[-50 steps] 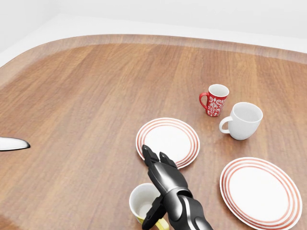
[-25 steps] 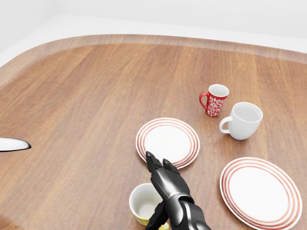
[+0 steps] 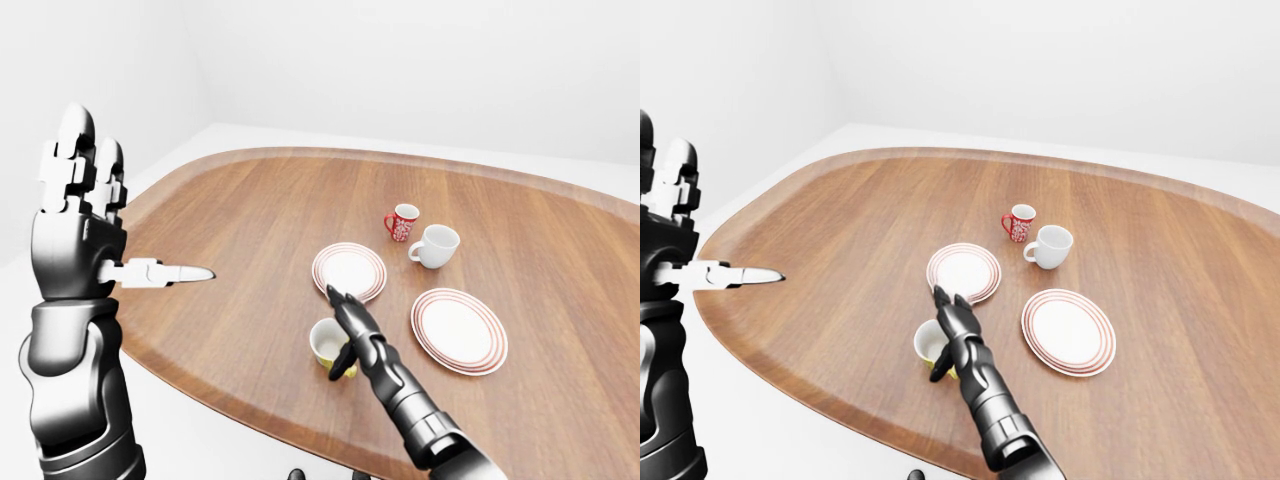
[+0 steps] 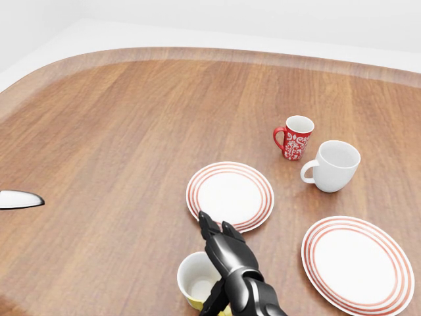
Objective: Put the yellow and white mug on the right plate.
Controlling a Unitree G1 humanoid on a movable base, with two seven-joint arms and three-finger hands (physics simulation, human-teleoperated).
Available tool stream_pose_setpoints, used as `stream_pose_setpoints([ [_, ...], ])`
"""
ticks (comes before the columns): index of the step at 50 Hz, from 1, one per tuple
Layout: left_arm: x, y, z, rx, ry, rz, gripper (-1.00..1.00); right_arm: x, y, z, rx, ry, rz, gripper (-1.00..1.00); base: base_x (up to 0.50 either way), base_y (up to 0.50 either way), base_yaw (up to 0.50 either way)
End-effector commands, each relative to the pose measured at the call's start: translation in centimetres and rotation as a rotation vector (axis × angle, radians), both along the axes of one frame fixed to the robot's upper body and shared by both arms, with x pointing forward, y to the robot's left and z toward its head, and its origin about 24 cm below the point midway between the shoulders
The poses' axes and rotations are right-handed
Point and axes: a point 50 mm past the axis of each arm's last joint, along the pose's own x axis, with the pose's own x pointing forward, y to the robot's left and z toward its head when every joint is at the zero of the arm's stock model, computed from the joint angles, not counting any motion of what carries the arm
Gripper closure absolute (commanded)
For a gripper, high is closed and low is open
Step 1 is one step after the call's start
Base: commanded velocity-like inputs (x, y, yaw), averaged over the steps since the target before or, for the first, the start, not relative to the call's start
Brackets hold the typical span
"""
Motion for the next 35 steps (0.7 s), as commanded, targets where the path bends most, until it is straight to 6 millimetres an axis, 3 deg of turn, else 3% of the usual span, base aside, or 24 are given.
stream_pose_setpoints([
  [1, 0.01, 0.01, 0.01, 0.001, 0.000, 0.000, -1.00, -0.12, 0.05, -0.46, -0.003, 0.009, -0.001, -1.00, 0.00, 0.00, 0.00],
  [17, -0.13, -0.05, 0.22, 0.005, -0.010, -0.001, -1.00, -0.34, 0.00, -0.94, -0.006, 0.018, 0.000, -1.00, 0.00, 0.00, 0.00],
  [18, -0.20, -0.06, 0.30, 0.006, -0.015, -0.001, -1.00, -0.32, -0.04, -0.94, -0.007, 0.015, -0.003, 0.69, 0.00, 0.00, 0.00],
  [19, -0.20, -0.05, 0.31, 0.006, -0.015, -0.001, -1.00, -0.35, -0.06, -0.94, -0.007, 0.013, -0.003, 1.00, 0.00, 0.00, 0.00],
  [35, -0.07, 0.06, 0.20, 0.001, -0.009, 0.002, -1.00, 0.03, -0.17, -0.36, 0.006, -0.011, -0.020, 1.00, 0.00, 0.00, 0.00],
])
